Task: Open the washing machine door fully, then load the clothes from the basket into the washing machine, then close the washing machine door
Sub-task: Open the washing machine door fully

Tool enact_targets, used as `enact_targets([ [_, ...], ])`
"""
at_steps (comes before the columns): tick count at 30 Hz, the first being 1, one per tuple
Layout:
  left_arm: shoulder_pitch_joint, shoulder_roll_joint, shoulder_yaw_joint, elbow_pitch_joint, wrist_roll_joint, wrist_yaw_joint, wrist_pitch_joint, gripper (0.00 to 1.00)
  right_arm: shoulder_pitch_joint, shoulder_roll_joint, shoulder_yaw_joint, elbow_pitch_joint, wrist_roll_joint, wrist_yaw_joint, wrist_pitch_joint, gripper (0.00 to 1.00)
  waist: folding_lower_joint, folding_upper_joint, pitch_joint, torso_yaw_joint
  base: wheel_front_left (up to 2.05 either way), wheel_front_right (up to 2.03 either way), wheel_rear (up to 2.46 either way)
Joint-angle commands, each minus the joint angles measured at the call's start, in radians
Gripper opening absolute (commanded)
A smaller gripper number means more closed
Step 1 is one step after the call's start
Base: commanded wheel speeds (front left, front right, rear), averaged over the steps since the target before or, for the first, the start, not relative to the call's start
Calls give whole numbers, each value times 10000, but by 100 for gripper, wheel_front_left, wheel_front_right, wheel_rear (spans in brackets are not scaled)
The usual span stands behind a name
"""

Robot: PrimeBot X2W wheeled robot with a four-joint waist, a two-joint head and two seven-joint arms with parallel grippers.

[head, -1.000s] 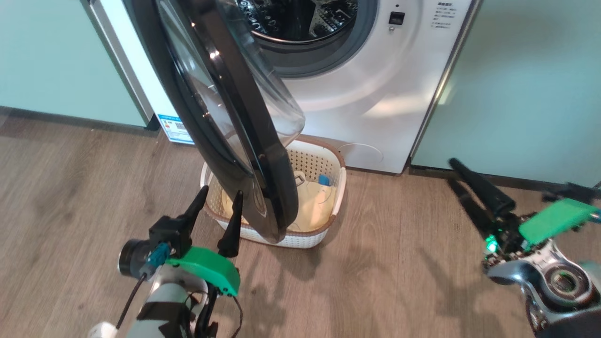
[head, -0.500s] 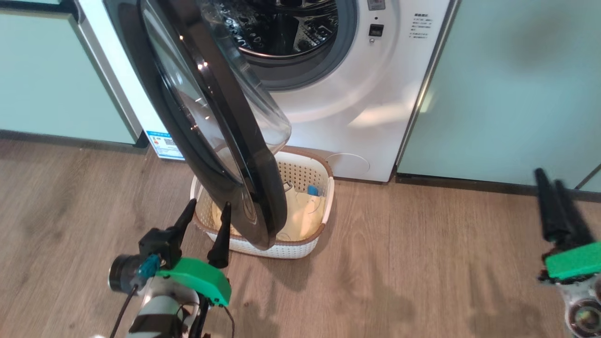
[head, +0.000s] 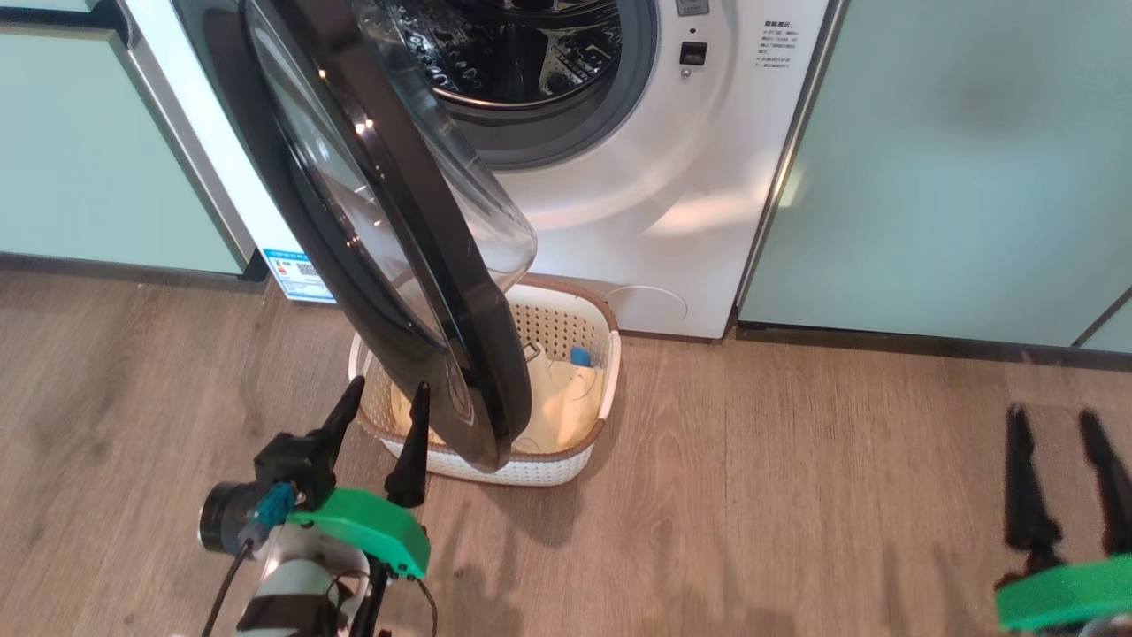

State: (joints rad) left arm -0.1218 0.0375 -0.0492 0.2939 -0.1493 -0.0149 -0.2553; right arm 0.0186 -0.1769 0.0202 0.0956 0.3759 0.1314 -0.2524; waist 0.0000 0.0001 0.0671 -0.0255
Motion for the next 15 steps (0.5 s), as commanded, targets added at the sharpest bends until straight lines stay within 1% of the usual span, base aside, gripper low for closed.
enact_targets([
  [1,-188,129,374,-345,99,-16,-65,100,97,39,67,-368,-468,-7,-91,100,0,-1,3,16,0,0,0],
  [7,-167,129,424,-347,109,-7,-65,100,773,537,204,-485,-1294,-7,-92,100,0,-1,12,27,0,0,0],
  [11,-169,129,461,-351,106,-2,-65,100,1019,768,244,-511,-1472,-7,-92,100,0,-1,37,16,0,0,0],
  [15,-173,129,478,-334,103,-12,-65,100,1085,865,198,-512,-1538,-7,-92,100,0,-1,48,6,0,0,0],
])
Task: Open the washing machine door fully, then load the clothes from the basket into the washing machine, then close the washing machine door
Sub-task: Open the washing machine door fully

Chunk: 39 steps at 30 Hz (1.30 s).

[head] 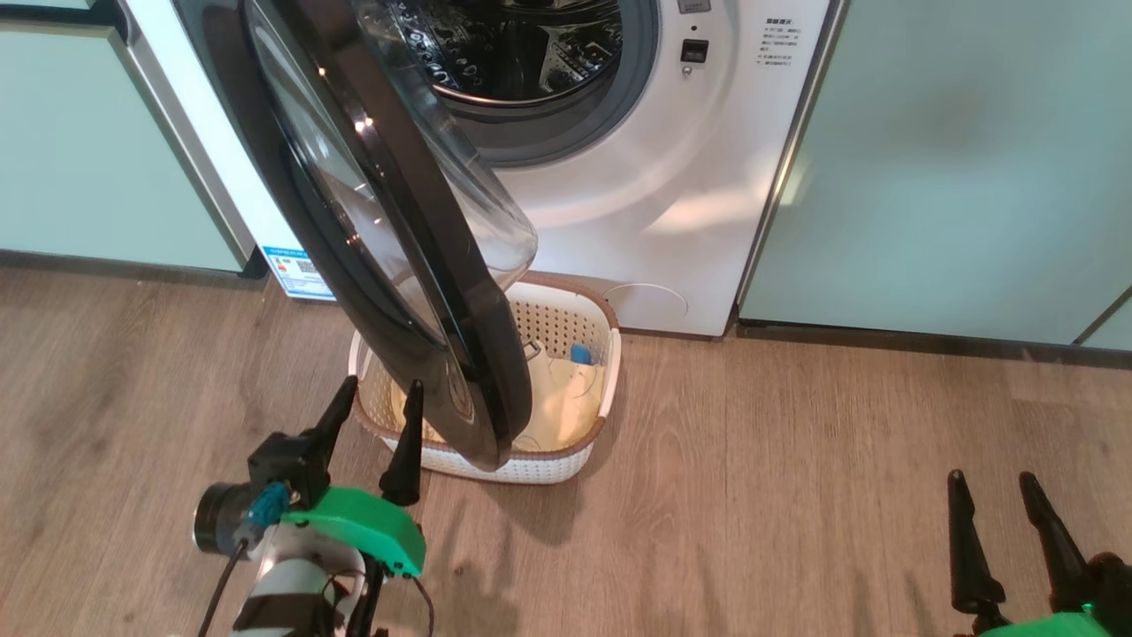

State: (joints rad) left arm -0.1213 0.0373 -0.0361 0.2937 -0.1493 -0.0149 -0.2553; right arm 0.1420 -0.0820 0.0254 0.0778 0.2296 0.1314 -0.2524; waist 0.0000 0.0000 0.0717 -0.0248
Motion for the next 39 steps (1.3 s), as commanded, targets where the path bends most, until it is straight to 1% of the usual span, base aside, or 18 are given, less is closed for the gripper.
enact_targets([
  [1,-181,131,354,-322,100,-17,-65,100,-145,-61,123,-337,-95,-7,-92,100,0,0,2,-5,0,0,0],
  [13,-191,130,383,-282,45,46,-65,100,-124,58,48,-351,-228,-7,-93,100,0,0,16,-36,0,0,0],
  [14,-196,130,381,-270,42,44,-65,92,-129,62,45,-360,-243,-7,-93,100,0,0,21,-37,0,0,0],
  [15,-202,130,379,-261,38,42,-65,46,-131,65,38,-366,-261,-7,-93,100,0,0,28,-40,0,0,0],
  [16,-208,130,376,-252,31,40,-65,18,-134,69,32,-372,-278,-7,-93,100,0,0,34,-42,0,0,0],
  [17,-213,130,373,-236,29,38,-65,0,-135,74,24,-380,-289,-7,-93,100,0,0,36,-44,0,0,0],
  [27,-269,130,443,-270,14,106,-65,0,-81,129,-64,-433,-331,-7,-93,100,0,0,44,-24,0,0,0],
  [35,-549,145,814,-930,24,386,-65,0,-128,173,-192,-659,-395,-7,-93,100,0,0,114,25,0,0,0],
  [39,-876,251,1088,-1721,182,539,-65,0,-110,190,-233,-690,-421,-7,-93,100,0,0,106,76,0,0,0],
])
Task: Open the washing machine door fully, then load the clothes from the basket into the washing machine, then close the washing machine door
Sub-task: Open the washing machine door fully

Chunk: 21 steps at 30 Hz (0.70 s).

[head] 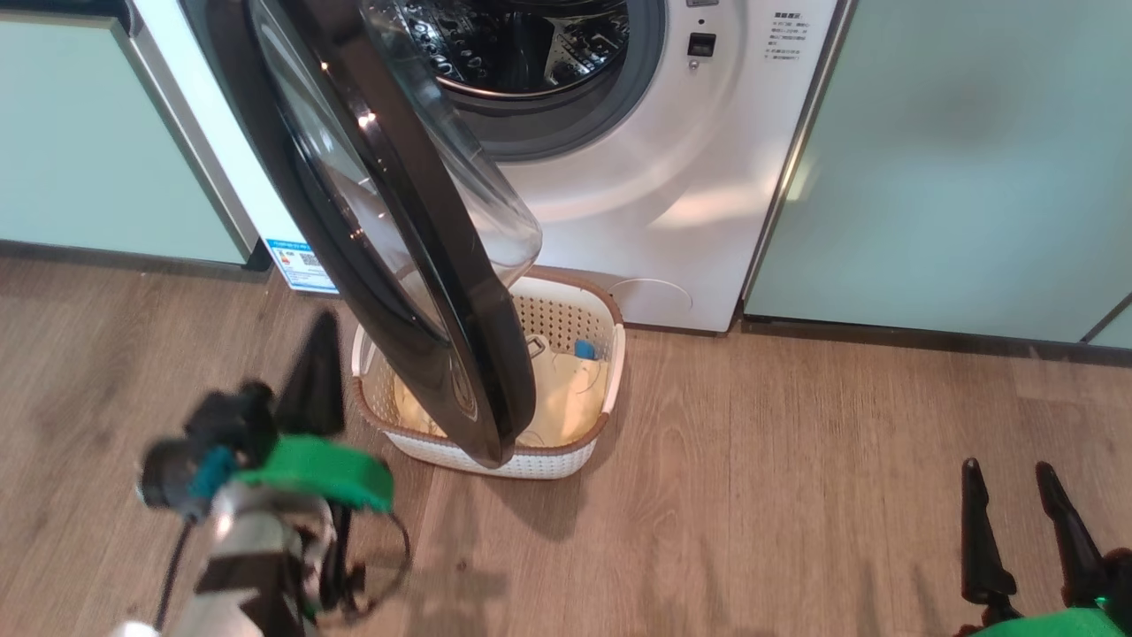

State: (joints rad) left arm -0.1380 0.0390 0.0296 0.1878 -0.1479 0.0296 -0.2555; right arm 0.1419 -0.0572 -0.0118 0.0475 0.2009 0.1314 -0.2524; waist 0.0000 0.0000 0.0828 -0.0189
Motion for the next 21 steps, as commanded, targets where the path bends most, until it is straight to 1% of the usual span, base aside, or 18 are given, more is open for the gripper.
enact_targets([
  [1,-807,261,488,-951,222,138,-63,0,-103,-54,134,-385,-143,-7,-93,100,0,0,-9,26,0,0,0],
  [2,-892,289,543,-1235,279,190,-63,0,-101,-50,133,-383,-150,-7,-93,100,0,0,-19,31,0,0,0],
  [3,-892,289,543,-1235,279,190,-63,0,-101,-50,133,-383,-150,-7,-93,100,0,0,-19,31,0,0,0],
  [7,-1301,382,679,-2550,436,313,-63,0,-70,-34,109,-377,-184,-7,-93,100,0,0,-72,37,0,0,0],
  [11,-1685,427,458,-3818,585,247,-63,0,2,-11,54,-379,-224,-7,-93,100,0,0,-148,15,0,0,0],
  [16,-1927,370,-473,-4994,755,-44,291,0,59,19,77,-341,-213,-7,-93,100,0,0,-284,-97,0,0,0],
  [21,-1703,238,-1750,-5402,566,-269,989,0,103,39,126,-273,-193,-7,-93,100,0,0,-378,-247,0,0,0],
])
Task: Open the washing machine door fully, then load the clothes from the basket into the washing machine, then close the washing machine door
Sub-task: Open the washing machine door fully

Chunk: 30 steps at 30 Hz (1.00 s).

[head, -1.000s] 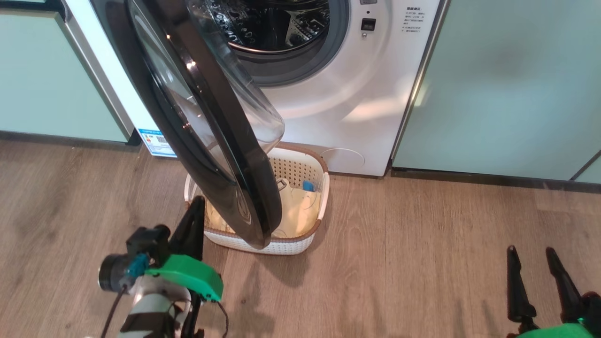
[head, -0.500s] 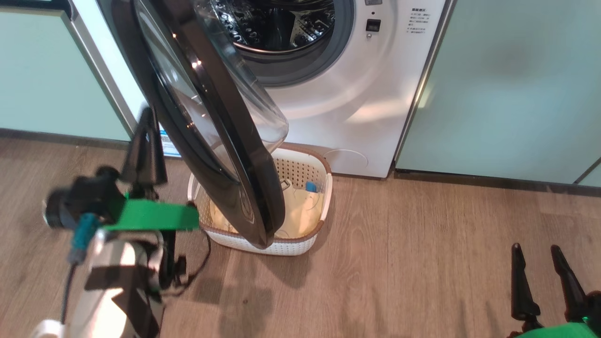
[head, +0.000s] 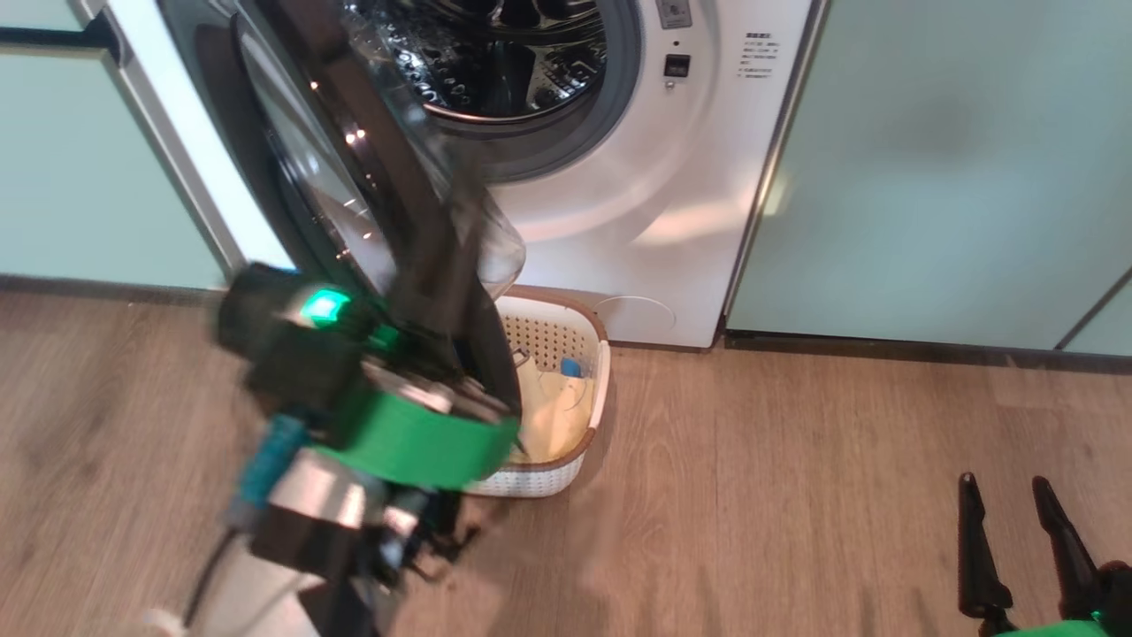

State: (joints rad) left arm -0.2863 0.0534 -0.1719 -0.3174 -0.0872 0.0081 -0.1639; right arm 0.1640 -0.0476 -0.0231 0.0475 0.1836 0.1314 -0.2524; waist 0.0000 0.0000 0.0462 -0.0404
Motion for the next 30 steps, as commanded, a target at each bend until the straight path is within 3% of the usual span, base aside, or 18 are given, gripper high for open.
enact_targets([
  [1,-144,74,0,-348,-151,-107,211,0,-115,-54,255,-265,-16,-7,-93,100,0,0,-22,-65,0,0,0],
  [7,408,5,-1550,357,-935,-411,1147,0,-72,-40,280,-199,9,-7,-93,100,0,0,-45,-259,0,0,0],
  [13,661,-14,-2283,1524,-1306,-319,1712,0,-100,-32,313,-140,56,-7,-93,100,0,0,-7,-364,0,0,0],
  [30,132,324,-1664,3502,-1110,427,1631,0,-225,-27,241,-90,249,-7,-93,100,0,0,222,-402,0,0,0],
])
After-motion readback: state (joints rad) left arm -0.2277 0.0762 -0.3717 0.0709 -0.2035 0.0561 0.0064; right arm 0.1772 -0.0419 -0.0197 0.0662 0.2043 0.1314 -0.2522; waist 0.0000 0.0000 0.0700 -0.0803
